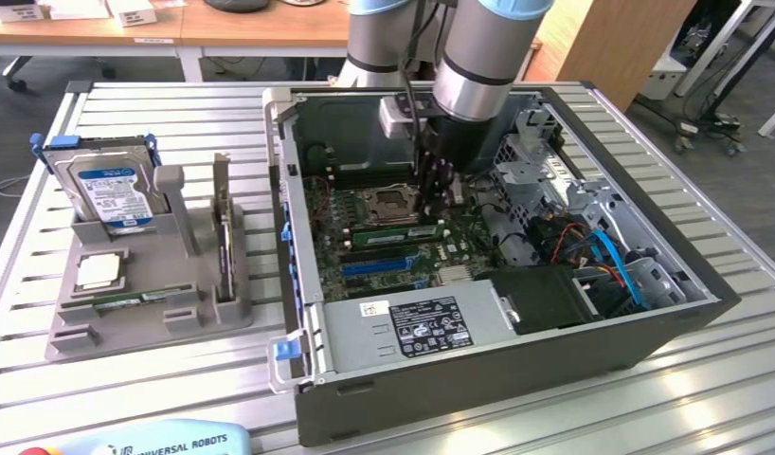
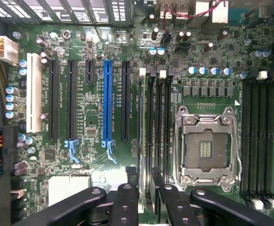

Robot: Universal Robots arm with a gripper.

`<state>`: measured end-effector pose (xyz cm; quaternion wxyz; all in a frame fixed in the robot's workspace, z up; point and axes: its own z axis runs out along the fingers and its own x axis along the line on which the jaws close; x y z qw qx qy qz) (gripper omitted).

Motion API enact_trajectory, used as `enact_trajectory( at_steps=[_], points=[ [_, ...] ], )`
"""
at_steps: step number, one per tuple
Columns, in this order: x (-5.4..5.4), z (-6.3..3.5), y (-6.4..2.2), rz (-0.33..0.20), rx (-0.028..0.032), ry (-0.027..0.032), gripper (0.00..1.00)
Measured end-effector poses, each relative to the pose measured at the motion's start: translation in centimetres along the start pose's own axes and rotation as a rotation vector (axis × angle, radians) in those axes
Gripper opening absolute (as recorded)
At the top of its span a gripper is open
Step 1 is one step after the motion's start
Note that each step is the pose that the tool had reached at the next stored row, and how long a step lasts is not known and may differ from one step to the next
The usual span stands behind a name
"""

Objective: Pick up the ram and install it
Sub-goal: 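Insert the ram into the slot, then press down the ram until it locks into place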

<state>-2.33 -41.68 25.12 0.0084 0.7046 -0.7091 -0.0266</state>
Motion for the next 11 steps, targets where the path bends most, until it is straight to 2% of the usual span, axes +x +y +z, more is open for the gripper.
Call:
enact_trajectory(
  at_steps=[6, 11],
  points=[
    [0.0, -1.33, 0.07, 0.0, 0.0, 0.0002, 0.25],
    [0.0, -1.35, 0.07, 0.0, 0.0, 0.0, 0.25]
  ],
)
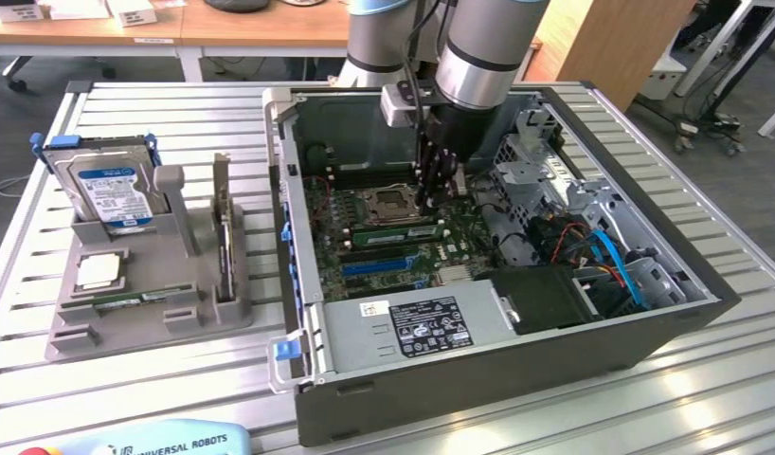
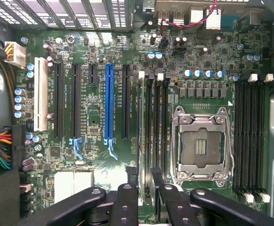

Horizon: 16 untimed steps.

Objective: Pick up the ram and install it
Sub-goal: 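Press down the ram until it locks into place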

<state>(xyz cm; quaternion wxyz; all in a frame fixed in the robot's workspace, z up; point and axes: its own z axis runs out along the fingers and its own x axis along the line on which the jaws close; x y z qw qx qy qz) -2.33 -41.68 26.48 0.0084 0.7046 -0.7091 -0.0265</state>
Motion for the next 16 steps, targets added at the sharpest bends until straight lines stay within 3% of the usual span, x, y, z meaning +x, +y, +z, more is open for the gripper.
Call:
enact_trajectory(
  at_steps=[11, 14, 16],
  points=[
    [0.0, 0.0, 0.0, 0.0, -0.0001, 0.0, 0.23],
    [0.0, 0.0, 0.0, 0.0, 0.0, -0.0001, 0.11],
    [0.0, 0.0, 0.0, 0.0, 0.0, -0.0001, 0.1]
  ],
)
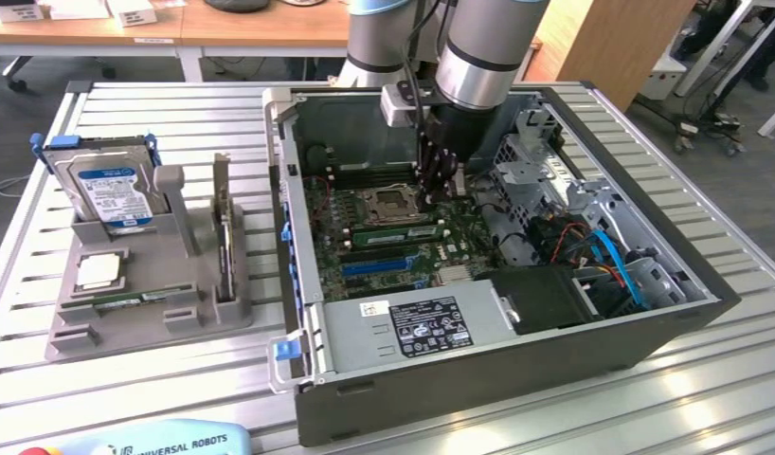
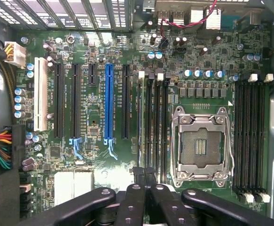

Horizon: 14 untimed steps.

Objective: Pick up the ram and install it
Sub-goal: 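Press down the ram until it locks into place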

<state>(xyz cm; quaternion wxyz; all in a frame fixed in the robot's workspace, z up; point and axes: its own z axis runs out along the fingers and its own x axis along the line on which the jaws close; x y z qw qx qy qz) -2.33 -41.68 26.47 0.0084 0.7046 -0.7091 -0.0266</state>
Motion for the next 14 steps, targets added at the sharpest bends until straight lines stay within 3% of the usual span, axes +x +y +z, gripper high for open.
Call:
enact_trajectory(
  at_steps=[6, 14],
  points=[
    [0.0, 0.0, -0.07, 0.0, 0.0, 0.0001, 0.1],
    [0.0, -0.01, -1.7, 0.0, -0.0001, 0.0, 0.1]
  ],
)
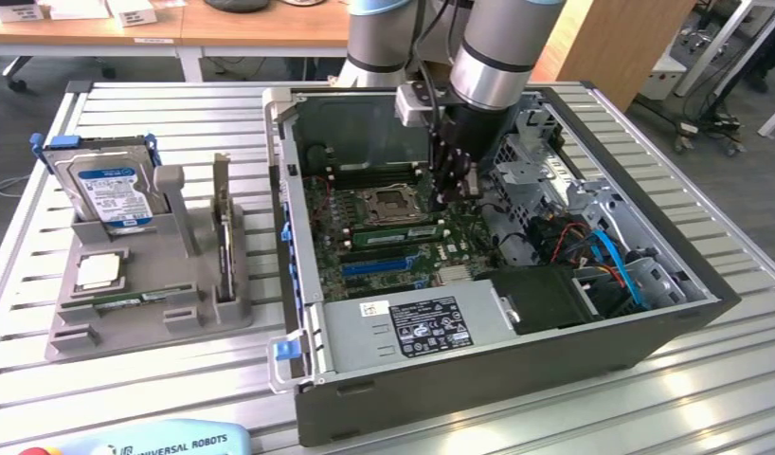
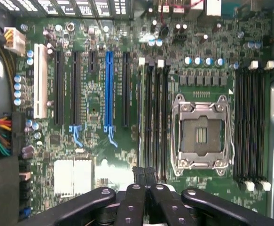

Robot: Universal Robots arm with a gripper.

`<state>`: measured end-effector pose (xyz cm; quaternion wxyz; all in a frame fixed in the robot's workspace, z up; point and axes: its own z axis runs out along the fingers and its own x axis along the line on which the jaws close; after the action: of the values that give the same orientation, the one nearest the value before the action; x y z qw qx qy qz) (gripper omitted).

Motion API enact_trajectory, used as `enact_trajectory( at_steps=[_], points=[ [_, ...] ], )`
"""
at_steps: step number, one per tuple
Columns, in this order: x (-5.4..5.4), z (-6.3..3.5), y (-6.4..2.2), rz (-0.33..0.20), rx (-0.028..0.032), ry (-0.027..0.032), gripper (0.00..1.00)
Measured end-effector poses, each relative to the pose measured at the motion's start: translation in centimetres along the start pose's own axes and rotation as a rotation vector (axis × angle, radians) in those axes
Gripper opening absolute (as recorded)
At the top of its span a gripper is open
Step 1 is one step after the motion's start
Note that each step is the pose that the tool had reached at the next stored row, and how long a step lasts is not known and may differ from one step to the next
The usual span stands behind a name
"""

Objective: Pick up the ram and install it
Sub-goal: 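Press down the ram until it locks into place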

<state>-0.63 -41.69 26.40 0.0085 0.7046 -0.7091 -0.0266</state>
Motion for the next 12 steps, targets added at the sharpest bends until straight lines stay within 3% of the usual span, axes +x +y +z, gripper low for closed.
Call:
enact_trajectory(
  at_steps=[8, 12],
  points=[
    [0.0, -0.03, -1.92, 0.0, 0.0001, -0.0007, 0.1],
    [0.0, -0.03, -1.97, 0.0, 0.0001, -0.0007, 0.1]
  ],
)
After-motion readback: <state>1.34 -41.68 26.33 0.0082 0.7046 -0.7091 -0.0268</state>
